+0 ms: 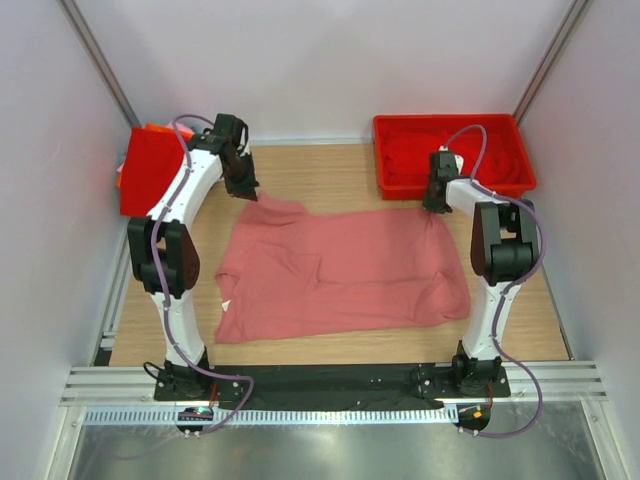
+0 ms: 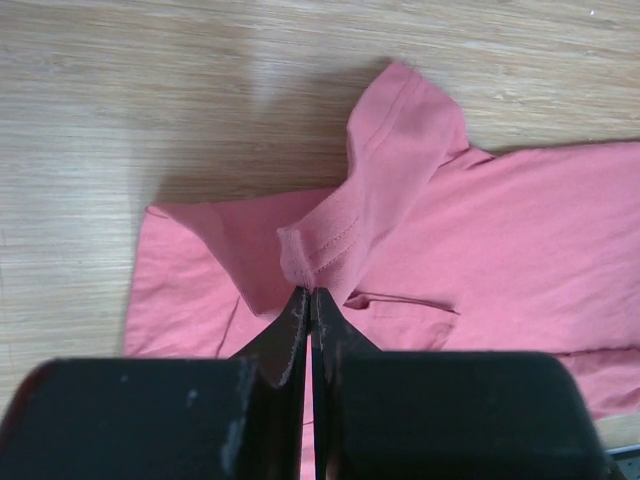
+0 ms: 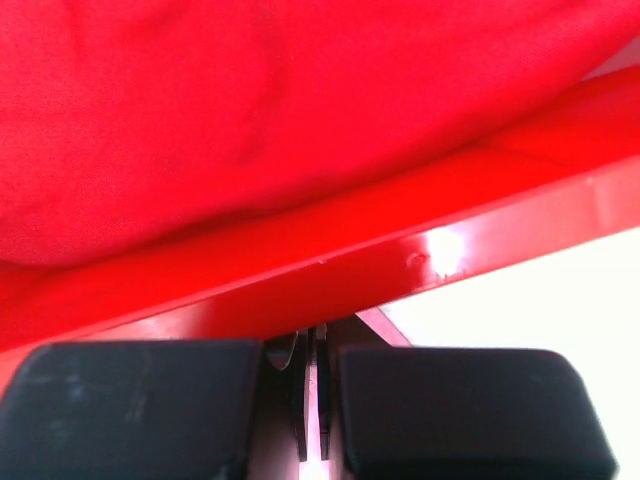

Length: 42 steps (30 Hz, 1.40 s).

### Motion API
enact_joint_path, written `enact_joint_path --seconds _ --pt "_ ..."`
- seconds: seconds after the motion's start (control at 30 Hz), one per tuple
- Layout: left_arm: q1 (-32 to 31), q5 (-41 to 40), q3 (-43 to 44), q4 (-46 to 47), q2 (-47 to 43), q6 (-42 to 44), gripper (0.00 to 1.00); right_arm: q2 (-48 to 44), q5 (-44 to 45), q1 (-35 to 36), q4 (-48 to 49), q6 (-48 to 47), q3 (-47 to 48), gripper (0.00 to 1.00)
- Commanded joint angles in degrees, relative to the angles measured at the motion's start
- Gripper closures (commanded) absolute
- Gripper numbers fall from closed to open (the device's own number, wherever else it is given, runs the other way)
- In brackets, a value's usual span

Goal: Fold and stack the t-shirts
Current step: Fold the tshirt

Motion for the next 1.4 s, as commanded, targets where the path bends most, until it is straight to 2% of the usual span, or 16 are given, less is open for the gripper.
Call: enact_joint_path --seconds 0.0,0.17,0.47,0.73,0.97,1.17,1.37 --pt "-0.3 -1.4 1.6 -0.2 -4.3 1.6 1.0 -5.4 2.4 -1.0 -1.6 -0.8 -0.5 0.99" --pt "-0.8 -1.5 0.5 -1.6 -7.7 1.8 1.0 -12.6 0.8 -0.8 -2.1 0.3 -4.5 0.99" --pt "-2.4 -3.5 -9.7 -1.8 -17.2 2.3 1.0 -19.9 -1.5 -0.5 -2.9 1.4 -10.4 0.98" --pt "-3.9 -4.9 -17.0 -4.8 -26.8 1.0 1.0 -22.4 2.4 -0.6 -3.8 2.7 -13.7 0.98" --pt "-4.0 -8.7 -24.8 -8.7 -33.8 -0.8 1.0 -28.2 3.1 -0.6 -3.1 4.9 -19.3 0.98" --pt "-4.0 -6.4 -34.2 -7.8 -40.0 -2.6 1.0 -31.8 4.5 -0.6 -4.6 5.5 -21.9 0.99" --pt "-4.0 -6.9 -39.3 -8.2 -44.1 -3.0 1.0 -35.9 6.7 -0.6 -6.6 7.0 -24.5 0.99"
